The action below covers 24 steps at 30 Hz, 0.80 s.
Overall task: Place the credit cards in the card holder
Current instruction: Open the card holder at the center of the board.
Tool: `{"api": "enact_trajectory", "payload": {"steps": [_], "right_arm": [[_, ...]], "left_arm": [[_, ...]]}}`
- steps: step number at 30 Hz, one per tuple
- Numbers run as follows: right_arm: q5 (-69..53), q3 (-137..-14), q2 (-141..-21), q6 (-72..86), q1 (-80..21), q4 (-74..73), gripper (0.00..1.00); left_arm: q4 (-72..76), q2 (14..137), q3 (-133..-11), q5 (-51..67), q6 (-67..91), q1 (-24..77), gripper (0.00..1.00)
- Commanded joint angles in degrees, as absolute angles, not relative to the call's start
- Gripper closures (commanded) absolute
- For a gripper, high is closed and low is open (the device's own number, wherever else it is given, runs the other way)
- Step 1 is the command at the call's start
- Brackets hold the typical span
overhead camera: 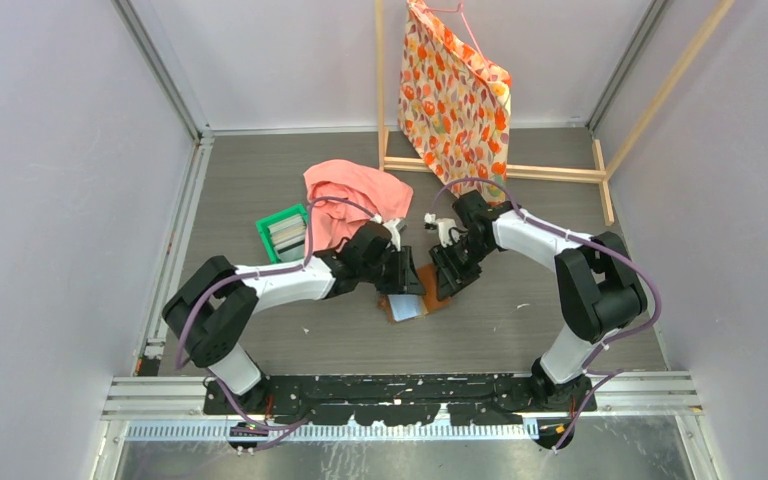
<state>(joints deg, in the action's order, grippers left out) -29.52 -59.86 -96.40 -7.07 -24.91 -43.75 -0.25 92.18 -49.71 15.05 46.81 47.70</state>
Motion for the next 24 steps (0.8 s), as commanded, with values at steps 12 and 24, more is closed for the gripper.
{"api": "enact_trajectory", "payload": {"steps": [12, 24], "right_arm": [[-34.7, -61.5, -91.2, -7.5, -17.9, -44.3, 0.49], [-49.2, -60.6, -91.6, -5.4, -17.1, -42.0, 0.86]], "left_arm": [[18.8, 104.3, -52.8, 21.9, 56.5, 46.8, 0.58], [18.6, 105.6, -50.7, 16.9, 56.6, 46.8, 0.71]]}}
